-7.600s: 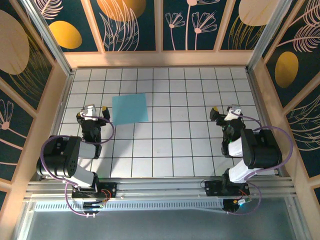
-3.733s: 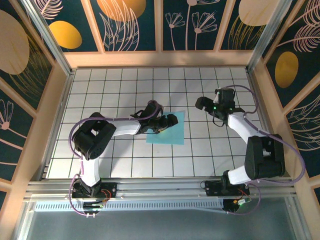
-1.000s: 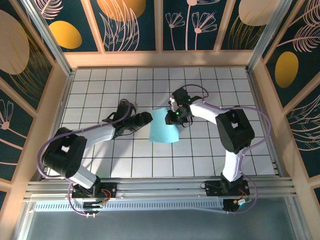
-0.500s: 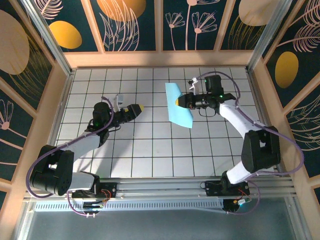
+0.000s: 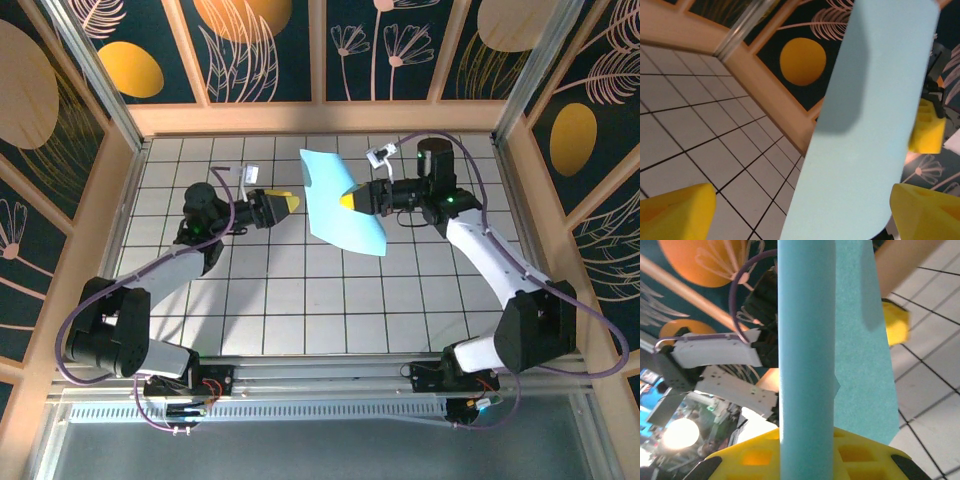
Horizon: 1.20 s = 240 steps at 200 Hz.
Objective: Fold a paper plane with a square sheet of paper (fold left side to right side)
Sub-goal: Place a square sheet of paper at the center of the table.
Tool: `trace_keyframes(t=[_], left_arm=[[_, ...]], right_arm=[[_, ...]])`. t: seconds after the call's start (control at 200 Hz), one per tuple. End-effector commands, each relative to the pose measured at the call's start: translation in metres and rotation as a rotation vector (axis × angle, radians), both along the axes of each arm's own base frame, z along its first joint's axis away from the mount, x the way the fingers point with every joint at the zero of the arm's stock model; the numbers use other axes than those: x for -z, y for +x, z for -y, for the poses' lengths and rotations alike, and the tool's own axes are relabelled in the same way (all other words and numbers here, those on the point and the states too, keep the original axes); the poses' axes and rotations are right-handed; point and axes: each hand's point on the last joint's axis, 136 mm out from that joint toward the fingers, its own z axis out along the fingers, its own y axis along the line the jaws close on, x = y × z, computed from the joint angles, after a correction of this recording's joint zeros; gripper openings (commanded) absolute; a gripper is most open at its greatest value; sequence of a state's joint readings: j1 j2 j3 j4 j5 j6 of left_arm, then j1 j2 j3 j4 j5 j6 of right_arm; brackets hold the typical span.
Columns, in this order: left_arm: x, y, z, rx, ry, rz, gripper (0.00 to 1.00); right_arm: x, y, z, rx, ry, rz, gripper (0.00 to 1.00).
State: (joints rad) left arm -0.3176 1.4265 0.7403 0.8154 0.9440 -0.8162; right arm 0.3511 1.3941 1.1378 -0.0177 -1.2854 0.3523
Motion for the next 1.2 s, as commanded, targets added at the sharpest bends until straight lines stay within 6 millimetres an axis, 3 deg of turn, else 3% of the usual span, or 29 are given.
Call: trace_keyframes(t=[0.0,0.175,0.23,0.355,0.46,0.606,0.716,0.831,0.946,1.196], left_arm=[[-0.017,-0.009,0.014,0.094,0.012,0.123,0.89],[-0.029,-0.018,0.028,0.173,0.009,0.165,0.83],[-0.033,-0.019,0.029,0.180,0.008,0.176,0.70],[-0.033,-0.016,0.028,0.152,0.021,0.189,0.31],[-0.029,-0.016,0.027,0.142,0.027,0.178,0.11],[-0.015,-0.011,0.023,0.092,0.062,0.142,0.04],[0.001,-0.009,0.019,0.049,0.089,0.094,0.00],[0.033,0.001,0.014,-0.021,0.150,-0.020,0.00],[0.085,0.007,0.008,-0.075,0.244,-0.206,0.00],[0.194,0.003,-0.009,-0.141,0.445,-0.525,0.00]], right_arm=[[-0.027,-0.018,-0.007,-0.084,0.061,0.058,0.21],[-0.022,-0.015,-0.015,-0.092,0.055,0.058,0.21],[-0.018,-0.010,-0.015,-0.072,0.041,0.064,0.21],[-0.007,0.004,-0.012,-0.006,-0.014,0.072,0.21],[0.004,0.013,-0.009,0.032,-0.061,0.069,0.22],[0.019,0.030,0.002,0.109,-0.120,0.061,0.23],[0.032,0.040,0.007,0.168,-0.164,0.061,0.33],[0.049,0.054,0.013,0.245,-0.232,0.051,0.46],[0.076,0.075,0.026,0.360,-0.335,0.011,0.56],[0.149,0.106,0.051,0.582,-0.528,-0.154,0.62]])
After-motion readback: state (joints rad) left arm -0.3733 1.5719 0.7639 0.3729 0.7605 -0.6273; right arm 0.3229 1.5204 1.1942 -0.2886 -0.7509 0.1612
